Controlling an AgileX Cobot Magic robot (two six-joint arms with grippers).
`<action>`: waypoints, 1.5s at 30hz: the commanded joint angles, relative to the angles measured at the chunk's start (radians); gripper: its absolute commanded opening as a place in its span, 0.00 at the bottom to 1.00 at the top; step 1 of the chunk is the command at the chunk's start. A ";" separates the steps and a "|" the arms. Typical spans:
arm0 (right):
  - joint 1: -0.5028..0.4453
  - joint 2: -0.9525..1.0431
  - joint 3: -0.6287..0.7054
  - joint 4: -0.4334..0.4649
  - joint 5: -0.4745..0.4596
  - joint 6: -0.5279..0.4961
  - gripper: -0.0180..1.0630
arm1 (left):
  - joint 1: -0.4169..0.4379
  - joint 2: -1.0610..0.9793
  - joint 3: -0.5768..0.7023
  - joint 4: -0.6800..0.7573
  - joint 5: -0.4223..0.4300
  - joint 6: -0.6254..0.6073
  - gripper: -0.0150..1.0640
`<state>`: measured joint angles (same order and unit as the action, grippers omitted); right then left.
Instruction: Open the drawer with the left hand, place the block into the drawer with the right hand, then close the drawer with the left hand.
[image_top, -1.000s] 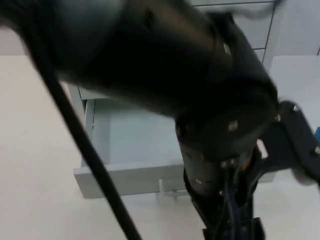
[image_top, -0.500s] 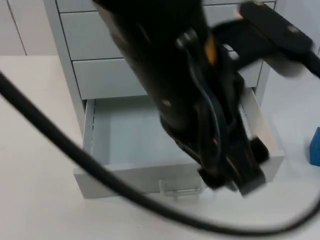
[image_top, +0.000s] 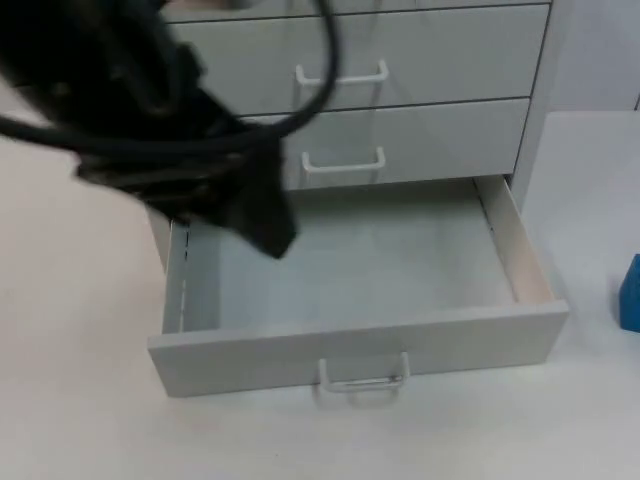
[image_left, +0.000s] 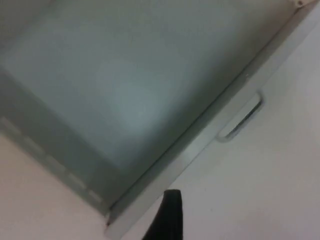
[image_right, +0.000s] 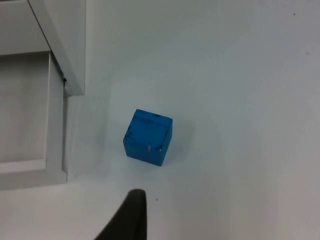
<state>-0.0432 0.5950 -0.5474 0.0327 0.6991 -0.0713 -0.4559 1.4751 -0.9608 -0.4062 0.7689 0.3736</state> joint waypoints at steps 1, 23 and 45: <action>-0.005 -0.001 0.000 -0.001 -0.007 0.005 0.98 | 0.044 -0.056 0.065 -0.024 -0.009 -0.003 0.75; -0.005 -0.001 0.000 0.004 -0.010 0.007 0.98 | 0.361 -0.410 0.222 0.213 0.041 -0.201 0.75; -0.005 0.082 -0.029 0.062 0.091 -0.026 0.98 | 0.431 -0.706 0.358 0.365 -0.068 -0.336 0.99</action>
<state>-0.0432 0.6528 -0.5616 0.0824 0.7648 -0.0853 -0.0267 0.7774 -0.6063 -0.0478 0.7116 0.0477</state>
